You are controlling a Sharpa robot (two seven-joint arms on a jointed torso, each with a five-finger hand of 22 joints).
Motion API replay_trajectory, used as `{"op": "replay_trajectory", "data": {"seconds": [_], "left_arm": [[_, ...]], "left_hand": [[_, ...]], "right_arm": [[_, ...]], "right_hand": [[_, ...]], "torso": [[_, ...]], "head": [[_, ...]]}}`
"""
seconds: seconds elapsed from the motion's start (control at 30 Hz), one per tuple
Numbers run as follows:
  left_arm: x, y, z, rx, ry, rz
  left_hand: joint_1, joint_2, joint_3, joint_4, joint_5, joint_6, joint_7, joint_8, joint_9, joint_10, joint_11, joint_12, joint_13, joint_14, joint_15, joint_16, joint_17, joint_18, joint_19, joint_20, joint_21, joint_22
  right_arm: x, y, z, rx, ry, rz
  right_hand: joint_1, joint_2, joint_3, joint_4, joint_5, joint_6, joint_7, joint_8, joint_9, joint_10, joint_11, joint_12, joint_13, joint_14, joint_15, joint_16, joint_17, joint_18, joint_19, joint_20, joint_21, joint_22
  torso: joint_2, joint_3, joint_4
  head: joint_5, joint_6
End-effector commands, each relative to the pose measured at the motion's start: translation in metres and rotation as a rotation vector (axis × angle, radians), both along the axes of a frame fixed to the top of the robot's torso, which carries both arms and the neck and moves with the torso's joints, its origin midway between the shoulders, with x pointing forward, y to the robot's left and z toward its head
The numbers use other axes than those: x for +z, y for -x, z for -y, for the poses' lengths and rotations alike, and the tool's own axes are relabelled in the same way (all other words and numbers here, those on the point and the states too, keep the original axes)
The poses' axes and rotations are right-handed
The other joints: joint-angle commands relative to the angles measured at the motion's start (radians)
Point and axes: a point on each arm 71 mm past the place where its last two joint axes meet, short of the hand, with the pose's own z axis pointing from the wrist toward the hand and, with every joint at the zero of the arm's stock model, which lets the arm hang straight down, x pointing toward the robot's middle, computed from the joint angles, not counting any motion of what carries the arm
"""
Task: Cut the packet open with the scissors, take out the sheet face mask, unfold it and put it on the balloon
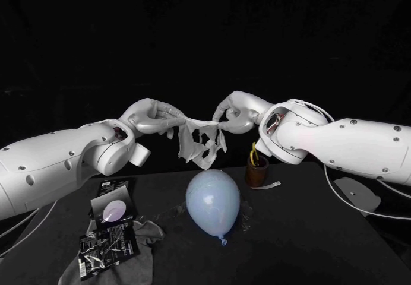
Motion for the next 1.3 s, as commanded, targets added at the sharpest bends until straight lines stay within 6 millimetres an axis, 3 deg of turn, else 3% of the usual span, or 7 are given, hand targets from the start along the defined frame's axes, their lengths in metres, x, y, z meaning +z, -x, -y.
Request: {"op": "replay_trajectory", "data": {"seconds": [0.03, 0.67, 0.93, 1.13, 1.3], "left_arm": [[0.002, 0.000, 0.001, -0.001, 0.024, -0.009], [0.001, 0.006, 0.004, -0.023, 0.064, -0.052], [0.000, 0.022, 0.018, -0.078, 0.121, -0.135], [0.001, 0.038, 0.032, -0.118, 0.172, -0.172], [0.001, 0.039, 0.032, -0.099, 0.204, -0.180]], "left_hand": [[-0.014, 0.001, 0.006, 0.000, 0.003, -0.005, -0.001, 0.002, 0.183, 0.011, 0.000, -0.007, -0.002, 0.008, 0.000, 0.004, 0.002, 0.013, 0.008, 0.000, 0.007, 0.002], [-0.018, -0.004, 0.016, -0.006, 0.003, -0.005, -0.001, 0.003, 0.195, 0.026, -0.001, -0.029, -0.004, 0.019, -0.001, 0.002, 0.012, 0.013, 0.011, -0.002, 0.010, 0.003], [-0.026, -0.010, 0.024, -0.012, 0.003, -0.003, -0.001, 0.003, 0.206, 0.042, -0.003, -0.048, -0.004, 0.054, -0.004, 0.005, 0.052, 0.013, 0.021, -0.004, 0.016, 0.005], [-0.032, -0.011, 0.029, -0.013, 0.003, -0.003, -0.002, 0.002, 0.212, 0.050, -0.004, -0.059, -0.005, 0.073, -0.005, 0.007, 0.072, 0.014, 0.029, -0.006, 0.020, 0.005], [-0.035, -0.011, 0.036, -0.016, 0.003, -0.002, -0.001, 0.001, 0.218, 0.059, -0.004, -0.070, -0.004, 0.095, -0.007, 0.008, 0.094, 0.014, 0.039, -0.009, 0.024, 0.005]], "right_arm": [[-0.004, 0.001, -0.003, 0.012, 0.189, 0.021], [0.004, -0.001, 0.000, -0.020, 0.168, 0.116], [0.008, -0.004, 0.002, 0.021, 0.133, 0.172], [0.009, -0.007, 0.002, 0.048, 0.124, 0.208], [0.007, -0.012, 0.002, 0.052, 0.115, 0.227]], "right_hand": [[0.003, -0.011, 0.001, -0.003, -0.007, 0.005, 0.000, 0.005, 0.002, 0.042, -0.003, 0.003, 0.148, 0.106, -0.008, 0.004, 0.263, -0.014, 0.005, -0.001, 0.005, 0.180], [0.002, -0.012, 0.002, -0.002, -0.015, 0.008, -0.001, 0.006, 0.002, 0.044, -0.003, 0.006, 0.151, 0.106, -0.008, 0.004, 0.263, -0.015, 0.008, -0.002, 0.007, 0.180], [0.002, -0.013, 0.003, 0.000, -0.021, 0.008, -0.001, 0.006, 0.001, 0.043, -0.004, 0.004, 0.149, 0.106, -0.009, 0.004, 0.263, -0.013, 0.004, -0.002, 0.001, 0.178], [0.002, -0.013, 0.004, 0.000, -0.024, 0.008, -0.001, 0.006, 0.001, 0.043, -0.004, 0.003, 0.149, 0.106, -0.008, 0.004, 0.263, -0.013, 0.003, -0.003, -0.001, 0.178], [0.002, -0.013, 0.004, 0.001, -0.026, 0.008, -0.001, 0.006, 0.001, 0.043, -0.004, 0.003, 0.149, 0.106, -0.008, 0.004, 0.263, -0.013, 0.003, -0.003, -0.001, 0.178]], "torso": [[0.002, -0.0005, 0.0010], [0.001, 0.0004, 0.0013], [-0.001, 0.0009, 0.0004], [-0.002, 0.0015, 0.0009], [-0.003, 0.0023, -0.0011]], "head": [[0.000, 0.002], [-0.003, 0.000], [0.000, 0.001], [0.002, 0.008], [0.000, 0.010]]}}
